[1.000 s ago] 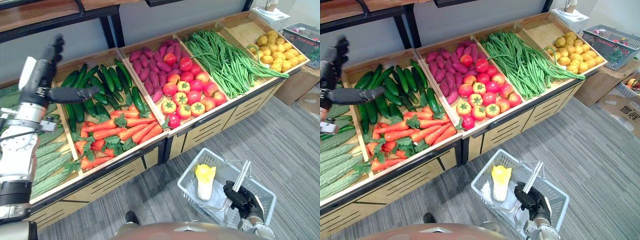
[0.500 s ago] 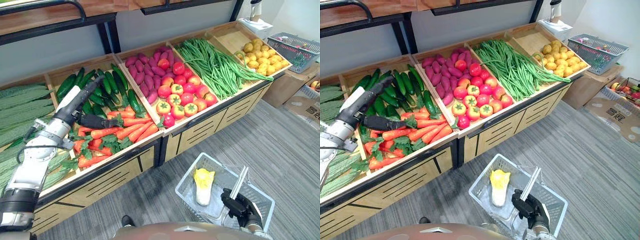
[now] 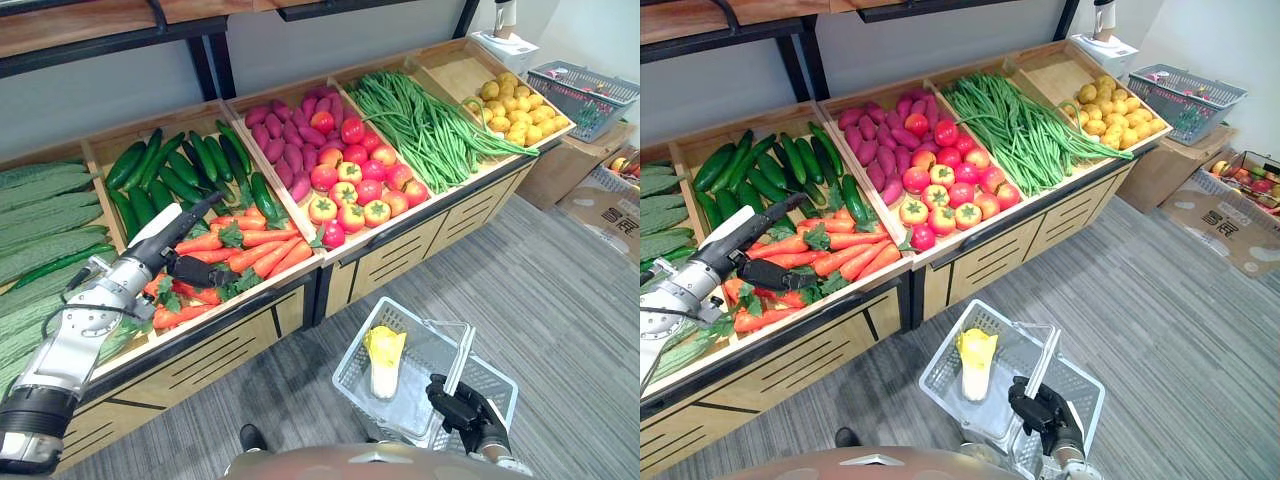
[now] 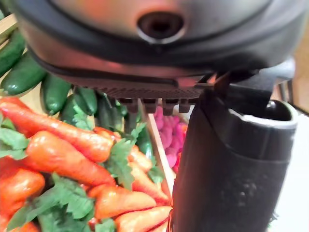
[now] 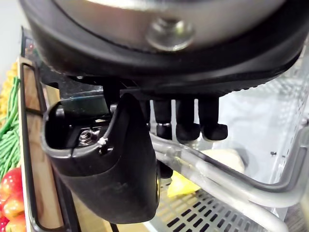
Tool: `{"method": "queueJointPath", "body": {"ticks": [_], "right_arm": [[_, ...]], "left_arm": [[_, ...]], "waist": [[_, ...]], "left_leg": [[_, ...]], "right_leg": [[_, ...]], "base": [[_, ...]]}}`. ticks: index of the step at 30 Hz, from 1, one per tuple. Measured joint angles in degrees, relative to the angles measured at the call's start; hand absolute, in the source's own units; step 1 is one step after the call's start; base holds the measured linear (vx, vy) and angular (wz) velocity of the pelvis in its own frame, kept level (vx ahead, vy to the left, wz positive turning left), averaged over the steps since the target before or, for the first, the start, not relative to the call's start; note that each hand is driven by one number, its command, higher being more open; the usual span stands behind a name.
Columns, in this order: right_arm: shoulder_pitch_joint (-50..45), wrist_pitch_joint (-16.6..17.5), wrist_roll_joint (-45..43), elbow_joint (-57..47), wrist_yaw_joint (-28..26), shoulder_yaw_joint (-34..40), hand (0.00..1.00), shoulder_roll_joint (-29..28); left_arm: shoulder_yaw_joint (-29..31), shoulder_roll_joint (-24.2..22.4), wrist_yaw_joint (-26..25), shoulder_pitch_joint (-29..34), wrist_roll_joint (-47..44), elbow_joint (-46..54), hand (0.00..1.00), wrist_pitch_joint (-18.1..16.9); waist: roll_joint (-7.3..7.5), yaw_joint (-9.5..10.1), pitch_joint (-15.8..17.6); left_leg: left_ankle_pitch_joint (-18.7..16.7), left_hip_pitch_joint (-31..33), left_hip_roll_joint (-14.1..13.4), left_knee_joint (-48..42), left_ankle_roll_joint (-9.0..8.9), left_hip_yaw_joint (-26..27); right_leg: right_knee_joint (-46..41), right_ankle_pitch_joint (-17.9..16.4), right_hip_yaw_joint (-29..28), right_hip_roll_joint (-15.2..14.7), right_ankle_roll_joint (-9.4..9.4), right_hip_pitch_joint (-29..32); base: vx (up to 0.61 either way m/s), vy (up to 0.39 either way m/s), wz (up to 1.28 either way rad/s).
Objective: Pick vegetable in the basket
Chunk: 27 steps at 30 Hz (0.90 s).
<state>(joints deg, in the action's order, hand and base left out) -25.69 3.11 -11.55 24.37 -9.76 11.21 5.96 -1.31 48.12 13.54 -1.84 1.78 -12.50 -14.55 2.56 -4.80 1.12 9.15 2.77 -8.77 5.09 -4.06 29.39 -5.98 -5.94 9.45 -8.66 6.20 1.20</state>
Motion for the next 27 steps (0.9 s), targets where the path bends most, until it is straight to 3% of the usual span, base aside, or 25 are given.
{"method": "queueJointPath", "body": {"ticks": [15, 27], "right_arm": [[0.2, 0.0, 0.0, 0.0, 0.3, -0.1, 0.00, 0.1], [0.4, 0.2, 0.1, 0.0, 1.5, -0.1, 0.00, 0.1]], "left_arm": [[0.0, -3.3, -2.3, -1.0, 3.5, -1.1, 1.00, 0.9], [7.0, -7.4, -8.8, -2.8, 4.7, -1.1, 1.00, 0.9]], "waist": [[0.05, -0.20, 1.3], [-0.59, 0.00, 2.9]], "left_leg": [[0.0, 0.4, 0.0, -0.1, 0.03, 1.7], [0.0, 0.4, 0.0, -0.1, 0.05, 1.2]], "right_leg": [[0.2, 1.0, -1.9, 0.0, 0.05, 1.6], [0.4, 1.0, -1.4, 0.0, 0.08, 1.1]], "base": [[0.01, 0.017, -0.06], [0.01, 0.004, 0.01]]}}
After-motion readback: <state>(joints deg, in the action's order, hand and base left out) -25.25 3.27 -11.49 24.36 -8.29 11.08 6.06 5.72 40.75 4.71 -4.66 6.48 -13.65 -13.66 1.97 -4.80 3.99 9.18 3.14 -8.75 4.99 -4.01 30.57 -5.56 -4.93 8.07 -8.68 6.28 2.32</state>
